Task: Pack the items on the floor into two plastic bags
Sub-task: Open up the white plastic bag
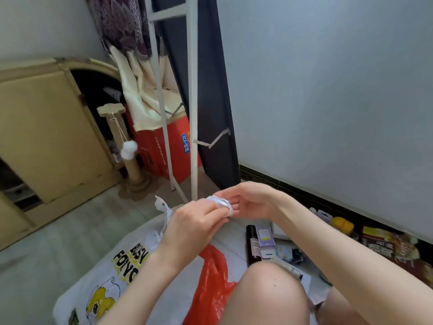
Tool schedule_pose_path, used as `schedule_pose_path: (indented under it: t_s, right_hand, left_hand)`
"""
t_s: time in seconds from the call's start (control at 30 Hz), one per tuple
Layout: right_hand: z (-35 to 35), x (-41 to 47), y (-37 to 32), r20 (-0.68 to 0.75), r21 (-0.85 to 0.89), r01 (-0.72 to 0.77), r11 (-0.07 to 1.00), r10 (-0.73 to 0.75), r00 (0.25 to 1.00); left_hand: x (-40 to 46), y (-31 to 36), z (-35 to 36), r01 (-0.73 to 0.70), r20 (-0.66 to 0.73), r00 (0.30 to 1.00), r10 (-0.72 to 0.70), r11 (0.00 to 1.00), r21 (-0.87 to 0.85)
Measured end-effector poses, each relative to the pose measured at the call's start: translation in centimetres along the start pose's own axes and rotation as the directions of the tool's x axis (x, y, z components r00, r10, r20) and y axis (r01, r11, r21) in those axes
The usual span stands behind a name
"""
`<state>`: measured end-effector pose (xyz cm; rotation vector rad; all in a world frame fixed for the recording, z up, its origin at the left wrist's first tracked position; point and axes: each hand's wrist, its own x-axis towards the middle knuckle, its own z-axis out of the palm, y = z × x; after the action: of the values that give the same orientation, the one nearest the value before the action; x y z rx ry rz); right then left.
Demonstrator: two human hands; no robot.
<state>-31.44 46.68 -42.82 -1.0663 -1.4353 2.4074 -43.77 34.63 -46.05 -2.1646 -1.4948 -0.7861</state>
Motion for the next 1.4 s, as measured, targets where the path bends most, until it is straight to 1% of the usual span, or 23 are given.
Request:
schedule_pose_path:
  t_s: [0.07, 0.1, 0.17, 0.23, 0.27, 0.33, 0.37, 0.4, 0.47, 0.53, 0.67, 0.73, 0.8, 0.87, 0.93, 0.97, 1.0, 1.03, 1.13, 1.2, 1.3, 1.33, 1.4]
  right_hand:
    - [0.2, -0.5, -0.6, -0.039, -0.007, 0.089, 0.996, -0.089, 0.995]
    - [0.3, -0.9, -1.0, -0.065, -0.01, 0.134, 0.991, -0.135, 0.989]
    - [0.1, -1.7, -1.6, -0.102, -0.006, 0.21, 0.978, -0.21, 0.972]
    - [-0.4, -2.7, -2.3, -0.105, 0.012, 0.286, 0.958, -0.283, 0.953]
    - [-0.6, -3.3, -2.7, -0.092, 0.011, 0.319, 0.948, -0.317, 0.944]
    - [-0.8, -4.5, -3.7, -0.059, -0.017, 0.369, 0.929, -0.369, 0.928]
    - [-0.9, -5.1, -4.2, -0.049, -0.043, 0.39, 0.92, -0.391, 0.919]
    - [-1.1, -5.7, -4.8, -0.049, -0.075, 0.413, 0.908, -0.417, 0.907]
    - [-1.7, -7.1, -5.8, -0.068, -0.124, 0.472, 0.873, -0.482, 0.874]
    - [-2.5, -8.7, -6.9, -0.109, -0.169, 0.534, 0.828, -0.554, 0.825]
    - [-4.1, -12.7, -9.0, -0.166, -0.257, 0.64, 0.724, -0.685, 0.709]
    - [-4.7, -15.1, -9.9, -0.2, -0.359, 0.659, 0.661, -0.744, 0.637]
    - [-5.6, -17.4, -10.6, -0.235, -0.55, 0.624, 0.554, -0.82, 0.521]
    - [-6.9, -19.5, -11.0, -0.228, -0.756, 0.512, 0.407, -0.898, 0.376]
    - [-8.8, -21.3, -11.1, -0.159, -0.94, 0.257, 0.224, -0.955, 0.249]
    - [-9.7, -22.0, -11.0, -0.11, -0.983, 0.12, 0.136, -0.974, 0.198]
    - [-10.6, -22.7, -10.9, -0.073, -0.997, 0.006, 0.075, -0.986, 0.147]
    - [-11.5, -23.4, -10.8, -0.055, -0.995, -0.083, 0.047, -0.994, 0.097]
    - [-13.7, -24.8, -10.9, -0.029, -0.951, -0.307, 0.044, -0.998, -0.052]
    - [-14.9, -25.0, -11.0, -0.049, -0.916, -0.391, 0.088, -0.993, -0.108]
    - [-15.9, -24.4, -10.6, -0.191, -0.919, -0.32, 0.231, -0.97, -0.153]
    - [-16.1, -23.9, -10.3, -0.226, -0.918, -0.295, 0.267, -0.96, -0.165]
    - [-16.2, -22.7, -9.6, -0.252, -0.912, -0.28, 0.298, -0.949, -0.19]
  left_hand:
    - [-0.2, 0.4, -0.2, 0.002, -0.022, 1.0, -0.003, 0.999, -0.054]
    - [-0.2, 0.4, -0.4, 0.028, -0.061, 0.998, -0.034, 0.995, -0.093]
    - [0.0, -0.2, -0.8, 0.108, -0.148, 0.98, -0.131, 0.982, -0.153]
    - [0.7, -1.2, -1.2, 0.212, -0.139, 0.96, -0.243, 0.955, -0.205]
    - [1.3, -1.7, -1.4, 0.278, -0.067, 0.95, -0.304, 0.926, -0.256]
    - [2.9, -2.6, -1.5, 0.439, 0.219, 0.898, -0.383, 0.815, -0.377]
    - [3.8, -2.9, -1.3, 0.504, 0.363, 0.855, -0.371, 0.76, -0.411]
    - [4.7, -3.0, -1.2, 0.526, 0.452, 0.829, -0.329, 0.733, -0.431]
    - [6.5, -2.9, -1.0, 0.493, 0.462, 0.843, -0.275, 0.738, -0.46]
    - [8.6, -2.4, -1.1, 0.443, 0.409, 0.877, -0.251, 0.751, -0.489]
    - [13.9, -0.9, -0.3, 0.269, 0.278, 0.949, -0.147, 0.837, -0.476]
    - [17.1, 0.2, -0.4, 0.23, 0.227, 0.965, -0.133, 0.844, -0.484]
    - [20.3, 1.5, -0.8, 0.191, 0.169, 0.978, -0.125, 0.861, -0.472]
    - [23.2, 2.7, -1.3, 0.152, 0.137, 0.986, -0.097, 0.862, -0.484]
    - [25.7, 4.0, -2.0, 0.105, 0.114, 0.992, -0.053, 0.85, -0.517]
    - [26.7, 4.6, -2.2, 0.094, 0.112, 0.993, -0.039, 0.839, -0.536]
    - [27.7, 5.4, -2.5, 0.081, 0.113, 0.993, -0.022, 0.829, -0.554]
    - [28.5, 6.2, -2.7, 0.053, 0.106, 0.994, 0.009, 0.819, -0.572]
    - [30.1, 9.0, -2.8, 0.013, 0.134, 0.987, 0.087, 0.791, -0.612]
    - [30.7, 10.5, -2.3, 0.015, 0.161, 0.981, 0.112, 0.777, -0.629]
    - [31.2, 12.0, -0.8, -0.009, 0.105, 0.988, 0.112, 0.724, -0.689]
    - [31.3, 12.4, -0.1, -0.008, 0.066, 0.995, 0.076, 0.71, -0.705]
    - [31.2, 13.0, 1.3, 0.054, 0.008, 0.998, -0.068, 0.709, -0.703]
